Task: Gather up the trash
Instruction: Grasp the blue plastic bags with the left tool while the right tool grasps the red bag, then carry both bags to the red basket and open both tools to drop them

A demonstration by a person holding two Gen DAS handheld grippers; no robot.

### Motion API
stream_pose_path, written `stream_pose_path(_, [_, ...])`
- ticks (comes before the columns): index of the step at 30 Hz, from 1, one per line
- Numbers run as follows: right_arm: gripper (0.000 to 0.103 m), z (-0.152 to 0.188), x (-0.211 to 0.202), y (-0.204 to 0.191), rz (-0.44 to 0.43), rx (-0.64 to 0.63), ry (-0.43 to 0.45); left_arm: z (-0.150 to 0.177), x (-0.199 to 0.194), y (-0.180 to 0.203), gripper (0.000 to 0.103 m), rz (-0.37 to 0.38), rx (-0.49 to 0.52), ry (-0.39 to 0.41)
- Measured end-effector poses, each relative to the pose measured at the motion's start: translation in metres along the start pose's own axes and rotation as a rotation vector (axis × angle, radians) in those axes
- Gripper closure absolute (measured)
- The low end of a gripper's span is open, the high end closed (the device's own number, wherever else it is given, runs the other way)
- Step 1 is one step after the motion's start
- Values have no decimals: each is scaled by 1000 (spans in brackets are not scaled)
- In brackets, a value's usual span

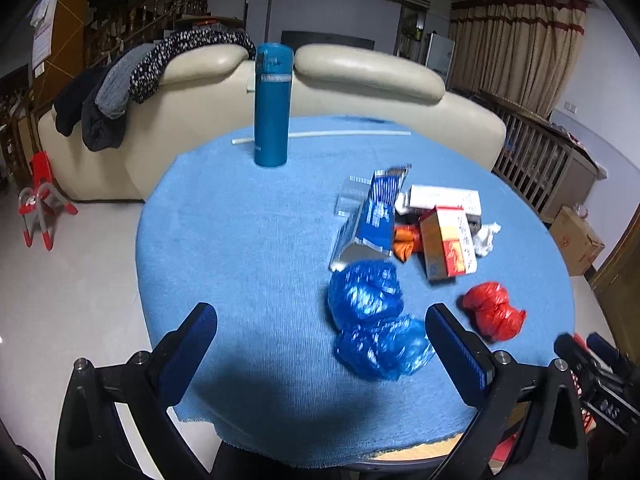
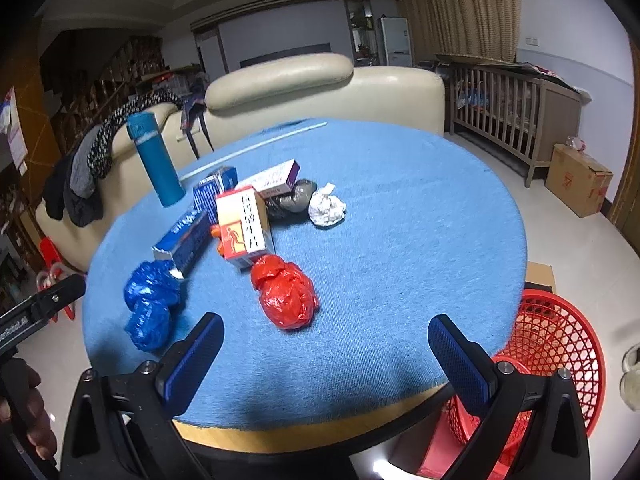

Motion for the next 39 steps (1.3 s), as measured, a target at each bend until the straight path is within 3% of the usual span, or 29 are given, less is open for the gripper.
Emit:
stream_pose_path(7, [0, -6, 46, -6, -31, -37, -68, 17, 27, 5, 0, -4, 20, -76])
stream_pose_path(17, [1, -18, 100, -30, -84, -105, -135, 11, 64, 26, 0, -17, 67, -128])
stream_pose_path(19, [13, -17, 107, -33, -91, -118, -149, 11, 74, 28, 0, -19, 65, -144])
stream_pose_path(21, [45, -14, 116, -35, -106, -132, -185, 10, 83, 30, 0, -7, 64, -165])
stream_pose_path(23, [54, -10, 121, -35, -109, -137, -205, 10, 86, 35, 26, 27, 81, -170])
stream_pose_path(24, [55, -10, 120, -35, -111, -141, -196, 10, 89, 38, 49, 44, 96, -192])
stream_pose_path(32, [56, -11, 101, -31, -125, -127, -145, 5, 70, 51, 53, 83, 137, -145])
stream_pose_path(39, [56, -20, 63, -4, -90, -68, -72, 1, 40, 73, 53, 125, 181, -83])
Point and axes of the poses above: each gripper's, at about its wrist camera, not at the fingertips, and x roughly the way its jaws point, y to its right, z to its underside, the point moved 4 cm from there along x, roughly the way its jaws point, and after that the axes turned 2 degrees about -x, right-handed, at the moved point
